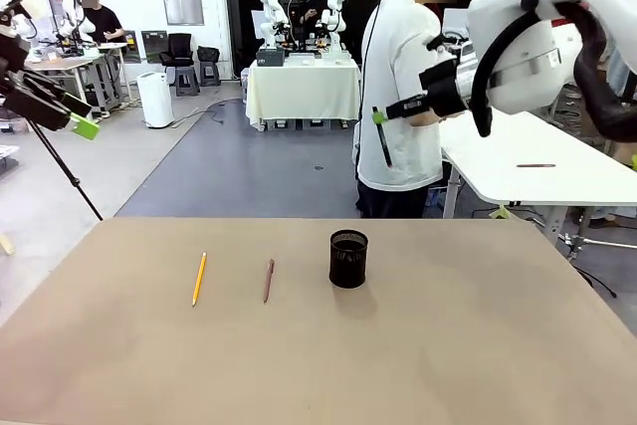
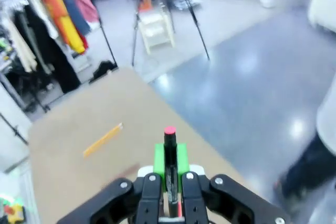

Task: Place the pens into the pen holder.
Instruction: Pick up a writing instrument from the table and place it into the Pen holder.

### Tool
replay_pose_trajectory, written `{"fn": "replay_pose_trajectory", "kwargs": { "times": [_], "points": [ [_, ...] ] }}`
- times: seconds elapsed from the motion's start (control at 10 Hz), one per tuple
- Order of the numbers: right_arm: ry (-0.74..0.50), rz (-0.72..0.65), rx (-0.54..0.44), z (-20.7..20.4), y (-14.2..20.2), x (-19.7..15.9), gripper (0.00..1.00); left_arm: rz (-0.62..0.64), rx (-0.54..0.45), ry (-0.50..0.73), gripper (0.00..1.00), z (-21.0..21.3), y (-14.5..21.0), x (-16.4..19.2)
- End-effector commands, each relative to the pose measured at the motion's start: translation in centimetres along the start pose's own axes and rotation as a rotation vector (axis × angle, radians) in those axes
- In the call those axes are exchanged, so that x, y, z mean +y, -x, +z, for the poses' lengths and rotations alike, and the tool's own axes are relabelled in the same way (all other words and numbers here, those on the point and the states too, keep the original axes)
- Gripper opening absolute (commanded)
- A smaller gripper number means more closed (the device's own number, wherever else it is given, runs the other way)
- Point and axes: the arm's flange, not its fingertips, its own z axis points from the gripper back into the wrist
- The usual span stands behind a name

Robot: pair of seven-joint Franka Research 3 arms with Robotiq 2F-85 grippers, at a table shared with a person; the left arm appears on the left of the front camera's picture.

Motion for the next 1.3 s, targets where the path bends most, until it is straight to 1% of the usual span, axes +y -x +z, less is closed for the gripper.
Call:
{"fn": "replay_pose_trajectory", "kwargs": {
  "times": [0.0,0.1,0.2,0.3,0.5,0.6,0.7,0.8,1.0,1.2],
  "points": [
    [-0.156,0.169,-0.175,0.2,4.8,0.7,0.00,0.012,-0.007,-0.004,1.00,0.0,-0.2,-0.1],
    [-0.162,0.164,-0.238,0.9,5.1,0.8,0.00,0.012,-0.007,-0.004,1.00,0.0,-0.2,-0.1],
    [-0.177,0.099,-0.205,1.9,4.9,0.3,0.00,0.012,-0.007,-0.004,1.00,0.0,-0.2,-0.1],
    [-0.086,0.151,-0.172,-0.4,1.3,0.6,0.00,0.012,-0.007,-0.004,1.00,0.0,-0.2,-0.1],
    [-0.086,0.151,-0.172,-0.4,1.3,0.6,0.00,0.012,-0.007,-0.004,1.00,0.0,-0.2,-0.1],
    [-0.119,0.152,-0.199,0.3,2.9,0.1,0.00,0.012,-0.007,-0.004,1.00,0.0,-0.2,-0.1],
    [-0.190,0.187,-0.233,-0.3,5.3,0.1,0.00,0.012,-0.007,-0.004,1.00,0.0,-0.2,-0.1],
    [-0.205,0.164,-0.241,-1.0,6.6,0.2,0.00,0.012,-0.007,-0.004,1.00,0.0,-0.2,-0.1],
    [-0.254,0.147,-0.238,-2.7,8.6,0.9,0.00,0.012,-0.007,-0.004,1.00,0.0,-0.2,-0.1],
    [-0.288,0.118,-0.215,-3.9,10.5,1.6,0.00,0.012,-0.007,-0.004,1.00,0.0,-0.2,-0.1]
  ]
}}
